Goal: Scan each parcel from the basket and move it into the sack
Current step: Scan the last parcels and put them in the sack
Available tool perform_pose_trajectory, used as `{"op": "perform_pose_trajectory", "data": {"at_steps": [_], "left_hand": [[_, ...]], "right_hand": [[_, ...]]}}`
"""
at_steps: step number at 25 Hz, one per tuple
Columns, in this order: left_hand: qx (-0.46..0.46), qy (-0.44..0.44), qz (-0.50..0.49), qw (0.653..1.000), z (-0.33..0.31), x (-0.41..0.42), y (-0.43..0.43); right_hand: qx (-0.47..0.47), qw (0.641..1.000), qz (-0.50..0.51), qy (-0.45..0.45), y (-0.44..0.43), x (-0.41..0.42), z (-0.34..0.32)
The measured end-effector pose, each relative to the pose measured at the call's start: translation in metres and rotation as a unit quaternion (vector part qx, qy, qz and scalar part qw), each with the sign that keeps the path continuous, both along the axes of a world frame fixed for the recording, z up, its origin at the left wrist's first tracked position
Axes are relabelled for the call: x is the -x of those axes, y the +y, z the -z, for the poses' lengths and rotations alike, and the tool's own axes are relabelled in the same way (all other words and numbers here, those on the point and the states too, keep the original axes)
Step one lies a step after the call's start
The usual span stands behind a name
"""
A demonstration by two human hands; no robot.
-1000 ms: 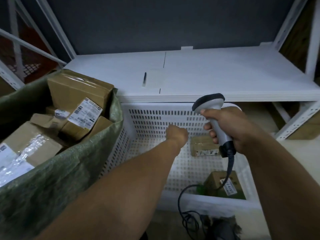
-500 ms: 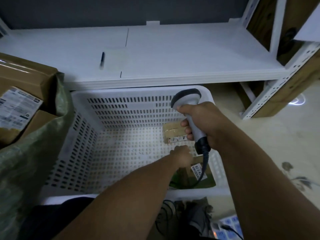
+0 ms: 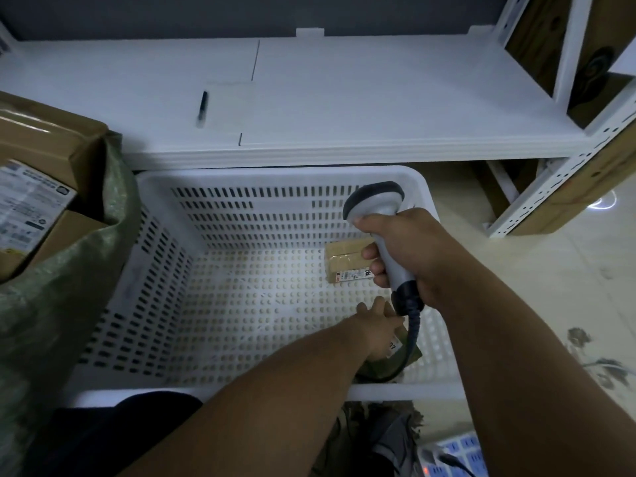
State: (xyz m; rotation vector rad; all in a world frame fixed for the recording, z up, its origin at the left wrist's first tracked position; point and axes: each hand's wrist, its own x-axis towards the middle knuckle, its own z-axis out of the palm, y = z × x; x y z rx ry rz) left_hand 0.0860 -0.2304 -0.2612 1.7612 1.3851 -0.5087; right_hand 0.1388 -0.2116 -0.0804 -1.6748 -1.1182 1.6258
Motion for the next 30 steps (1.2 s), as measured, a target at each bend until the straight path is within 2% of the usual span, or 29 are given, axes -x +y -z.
{"op": "perform_pose_trajectory", "data": {"at_steps": [1, 3, 6, 9, 11, 16, 19, 21, 26, 30], "left_hand": [[-0.01, 0.006, 0.005, 1.0, 0.01, 0.002, 0.003], [0.002, -0.005, -0.057, 0.998, 0.045, 0.008, 0.013], [0.051, -0.035, -0.104, 0.993, 0.067, 0.005, 0.023], [-0.015, -0.045, -0.195, 0.98, 0.058, 0.012, 0.02], [-0.024, -0.063, -0.246, 0.967, 0.054, 0.013, 0.017], [-0.027, -0.057, -0.284, 0.957, 0.048, 0.02, 0.015], [-0.024, -0.096, -0.326, 0.94, 0.035, 0.036, 0.021], [-0.016, -0.136, -0.39, 0.91, 0.019, 0.052, 0.025], [-0.001, -0.205, -0.547, 0.812, -0.026, 0.106, 0.031], [0.042, -0.314, -0.609, 0.727, -0.061, 0.143, 0.025]], "right_hand": [[-0.002, 1.0, 0.001, -0.001, 0.0, 0.0, -0.001], [-0.004, 1.0, 0.003, -0.001, -0.001, 0.0, -0.002], [-0.005, 1.0, 0.003, 0.002, -0.002, -0.003, -0.002], [-0.004, 1.0, 0.0, 0.004, -0.002, -0.002, -0.003], [-0.004, 1.0, -0.004, 0.006, -0.003, -0.001, -0.003], [0.002, 1.0, 0.001, 0.015, -0.004, 0.003, -0.006], [-0.003, 1.0, -0.003, 0.011, -0.006, 0.004, -0.009], [-0.01, 1.0, 0.003, 0.015, -0.006, 0.005, -0.012], [-0.027, 0.999, -0.002, 0.035, -0.006, 0.016, -0.017], [-0.049, 0.997, 0.001, 0.057, -0.004, 0.031, -0.026]]}}
